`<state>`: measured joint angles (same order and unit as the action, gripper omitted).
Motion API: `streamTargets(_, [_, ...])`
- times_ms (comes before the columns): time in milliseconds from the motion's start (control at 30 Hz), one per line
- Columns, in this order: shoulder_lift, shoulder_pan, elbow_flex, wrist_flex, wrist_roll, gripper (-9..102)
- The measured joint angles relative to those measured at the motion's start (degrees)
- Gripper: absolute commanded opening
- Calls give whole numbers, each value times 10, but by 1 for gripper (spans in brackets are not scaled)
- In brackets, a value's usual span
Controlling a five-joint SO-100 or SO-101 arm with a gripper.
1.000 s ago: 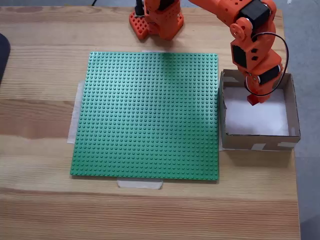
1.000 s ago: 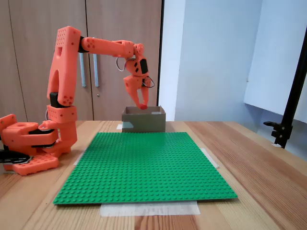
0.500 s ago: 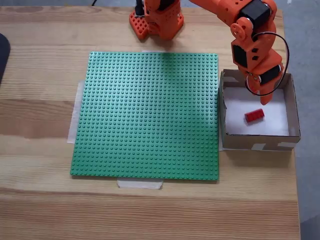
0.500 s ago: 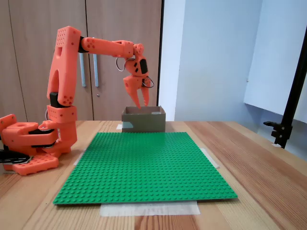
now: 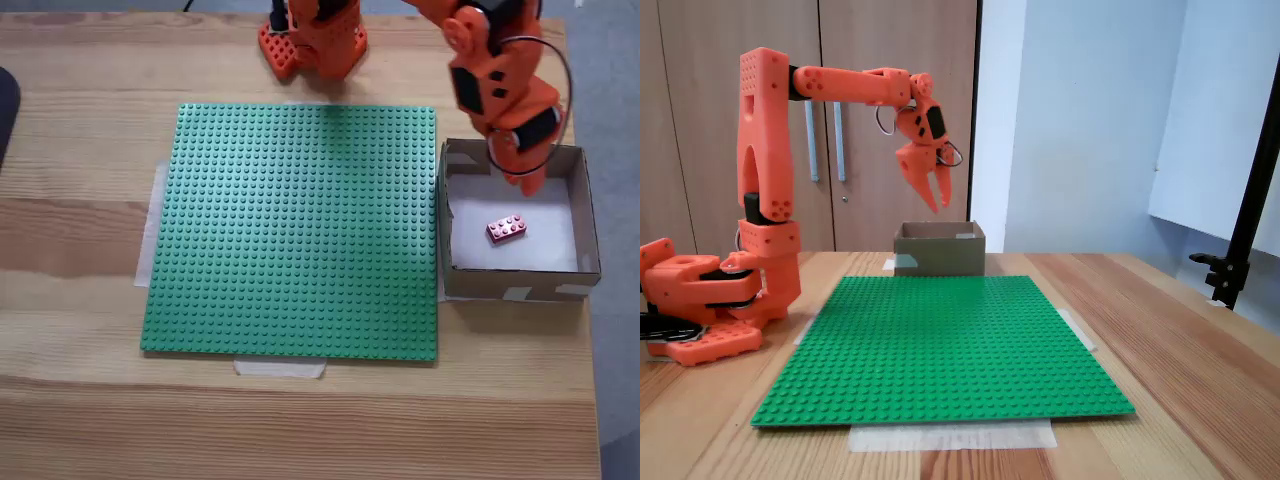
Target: Pick the red lego block and put it in the box.
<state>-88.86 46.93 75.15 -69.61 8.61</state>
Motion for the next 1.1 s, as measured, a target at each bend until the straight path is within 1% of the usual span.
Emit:
streamTargets(333, [-125, -53, 91, 39, -50, 4])
streamTargets(433, [-165, -73, 126, 51, -63, 0])
streamTargets(833, [-319, -189, 270, 99, -69, -1])
streamTargets(1100, [-429, -291, 402, 178, -85, -1])
